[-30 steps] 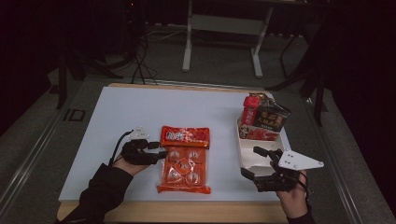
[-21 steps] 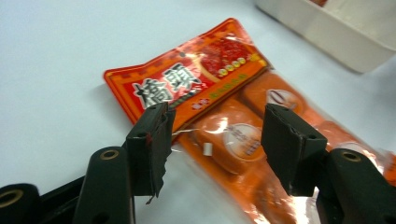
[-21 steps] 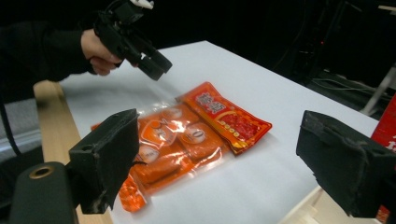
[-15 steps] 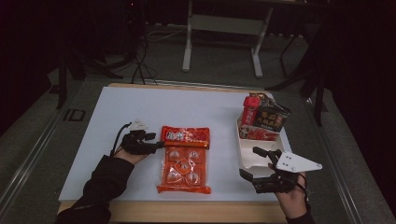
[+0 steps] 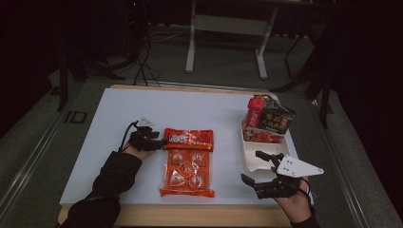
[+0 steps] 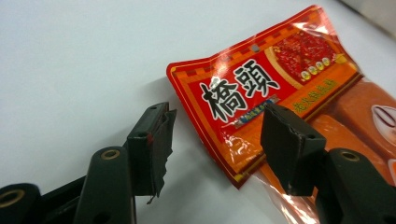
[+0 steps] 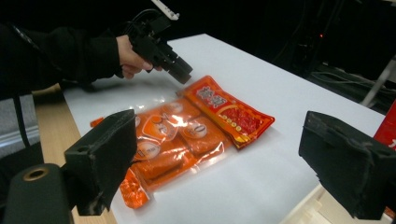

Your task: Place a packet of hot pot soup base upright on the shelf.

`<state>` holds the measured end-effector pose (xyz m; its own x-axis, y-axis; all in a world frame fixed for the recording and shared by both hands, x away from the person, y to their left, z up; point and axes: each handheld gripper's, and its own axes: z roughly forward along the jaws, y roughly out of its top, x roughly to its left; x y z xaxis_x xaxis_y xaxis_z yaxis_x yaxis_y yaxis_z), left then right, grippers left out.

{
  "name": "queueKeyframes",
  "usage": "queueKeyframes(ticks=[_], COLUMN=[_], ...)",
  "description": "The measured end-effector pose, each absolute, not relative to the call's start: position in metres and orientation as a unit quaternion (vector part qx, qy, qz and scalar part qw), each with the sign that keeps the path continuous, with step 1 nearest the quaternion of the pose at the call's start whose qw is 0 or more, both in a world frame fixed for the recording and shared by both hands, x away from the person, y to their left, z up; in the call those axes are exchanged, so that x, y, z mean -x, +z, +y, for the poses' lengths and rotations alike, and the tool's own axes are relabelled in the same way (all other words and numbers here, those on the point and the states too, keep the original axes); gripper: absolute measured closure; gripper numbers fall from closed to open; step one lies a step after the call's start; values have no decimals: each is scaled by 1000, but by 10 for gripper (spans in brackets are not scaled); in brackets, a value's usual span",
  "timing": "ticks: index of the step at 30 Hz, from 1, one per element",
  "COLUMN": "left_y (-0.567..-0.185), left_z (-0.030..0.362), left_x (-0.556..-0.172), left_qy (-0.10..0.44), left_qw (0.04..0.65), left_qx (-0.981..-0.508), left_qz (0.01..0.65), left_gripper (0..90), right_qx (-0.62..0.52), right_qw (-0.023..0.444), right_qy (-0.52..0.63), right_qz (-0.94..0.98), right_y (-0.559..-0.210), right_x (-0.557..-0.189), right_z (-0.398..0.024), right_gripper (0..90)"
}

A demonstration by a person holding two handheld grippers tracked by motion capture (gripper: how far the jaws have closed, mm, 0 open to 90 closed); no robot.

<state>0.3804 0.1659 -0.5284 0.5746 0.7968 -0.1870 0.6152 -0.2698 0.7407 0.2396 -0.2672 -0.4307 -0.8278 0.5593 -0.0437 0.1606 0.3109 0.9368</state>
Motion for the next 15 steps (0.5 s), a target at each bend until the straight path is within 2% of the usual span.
queueKeyframes(ticks=[8, 15], left_y=[-541, -546], left_z=[161, 157], left_x=[-398, -402], left_qy=[90, 75], left_qw=[395, 397], left_qx=[-789, -793], left_qz=[461, 456], left_gripper=[434, 491], right_qx=[-230, -230], right_qw=[179, 178], right_qy=[536, 539], right_qz=[792, 791], right_y=[-432, -432], right_x=[-240, -240], right_z=[-267, -268], right_gripper=[135, 135])
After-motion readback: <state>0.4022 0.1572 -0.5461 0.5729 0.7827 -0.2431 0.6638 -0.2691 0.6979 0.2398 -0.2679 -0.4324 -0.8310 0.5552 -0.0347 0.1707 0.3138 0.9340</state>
